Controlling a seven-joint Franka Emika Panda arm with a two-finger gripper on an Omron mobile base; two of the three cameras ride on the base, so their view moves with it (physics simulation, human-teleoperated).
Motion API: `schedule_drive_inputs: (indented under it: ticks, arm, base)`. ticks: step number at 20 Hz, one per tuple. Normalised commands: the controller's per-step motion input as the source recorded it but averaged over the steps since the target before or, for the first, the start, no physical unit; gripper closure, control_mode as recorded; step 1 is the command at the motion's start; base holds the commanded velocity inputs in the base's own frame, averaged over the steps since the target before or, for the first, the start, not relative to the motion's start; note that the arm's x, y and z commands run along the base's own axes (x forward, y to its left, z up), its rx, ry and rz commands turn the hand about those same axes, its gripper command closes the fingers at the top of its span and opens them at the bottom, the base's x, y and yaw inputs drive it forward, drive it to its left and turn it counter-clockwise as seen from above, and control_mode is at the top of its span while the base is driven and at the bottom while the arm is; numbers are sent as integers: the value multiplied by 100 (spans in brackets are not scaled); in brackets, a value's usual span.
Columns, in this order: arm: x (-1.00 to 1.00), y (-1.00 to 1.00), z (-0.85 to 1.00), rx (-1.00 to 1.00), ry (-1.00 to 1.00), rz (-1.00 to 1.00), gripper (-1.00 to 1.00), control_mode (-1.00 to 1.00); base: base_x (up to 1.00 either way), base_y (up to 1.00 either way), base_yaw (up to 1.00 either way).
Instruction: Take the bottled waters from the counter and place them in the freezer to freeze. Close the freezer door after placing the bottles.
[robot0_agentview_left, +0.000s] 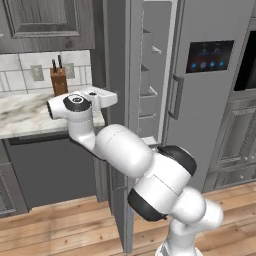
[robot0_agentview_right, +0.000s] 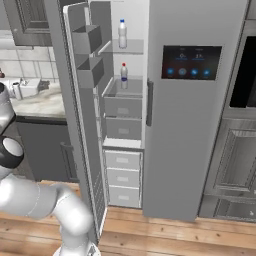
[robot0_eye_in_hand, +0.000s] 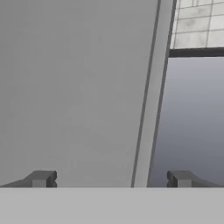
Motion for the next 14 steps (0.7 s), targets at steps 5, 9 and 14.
schedule_drive_inputs:
  ticks: [5, 9, 14]
  arm:
    - [5, -9, -1, 0, 0, 0, -100, -100]
    - [0, -28, -1, 0, 0, 0, -100, -100]
    - [0, -29, 0, 0, 0, 2, -100, -100]
  base:
    - [0, 0, 0]
    - [0, 0, 0]
    - [0, 0, 0]
